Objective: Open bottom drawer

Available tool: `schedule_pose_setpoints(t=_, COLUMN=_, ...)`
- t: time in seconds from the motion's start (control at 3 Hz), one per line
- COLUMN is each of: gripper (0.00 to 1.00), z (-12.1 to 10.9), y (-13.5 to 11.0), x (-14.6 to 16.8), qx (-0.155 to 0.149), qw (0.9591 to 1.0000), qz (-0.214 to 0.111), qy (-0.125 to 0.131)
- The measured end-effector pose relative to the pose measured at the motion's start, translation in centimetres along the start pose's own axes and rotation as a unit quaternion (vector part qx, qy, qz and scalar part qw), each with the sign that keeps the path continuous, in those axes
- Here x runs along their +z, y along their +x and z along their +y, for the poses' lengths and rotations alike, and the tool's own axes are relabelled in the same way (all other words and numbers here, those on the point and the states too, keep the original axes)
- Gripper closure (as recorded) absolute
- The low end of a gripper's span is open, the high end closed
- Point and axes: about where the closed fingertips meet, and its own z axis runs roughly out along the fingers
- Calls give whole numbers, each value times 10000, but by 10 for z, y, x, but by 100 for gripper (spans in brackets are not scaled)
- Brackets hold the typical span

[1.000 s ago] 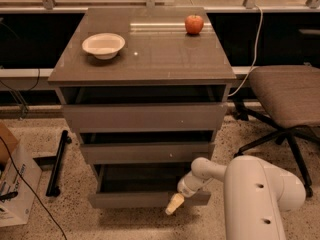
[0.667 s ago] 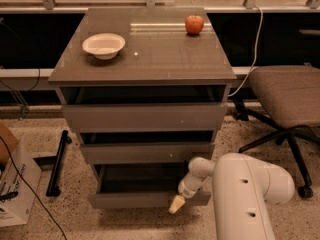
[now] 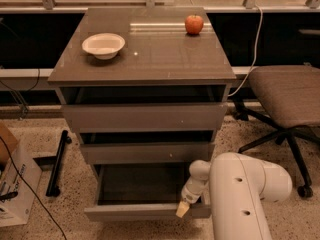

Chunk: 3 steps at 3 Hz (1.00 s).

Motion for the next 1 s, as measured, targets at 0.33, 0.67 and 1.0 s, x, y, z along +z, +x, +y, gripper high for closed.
schedule_pose_setpoints(t=0.33, gripper=65, z=47, y=33, x=11, qx=330, qw=9982, qz=217, qy=-448)
schedule_pose_setpoints(t=0.67, gripper=42, z=47, y=32, x=11, qx=336, qw=9982, qz=219, qy=-455)
schedule_pose_setpoints(t=1.0, gripper=19, z=84, y=48, x=27, qx=722, qw=9940, qz=157, qy=-801)
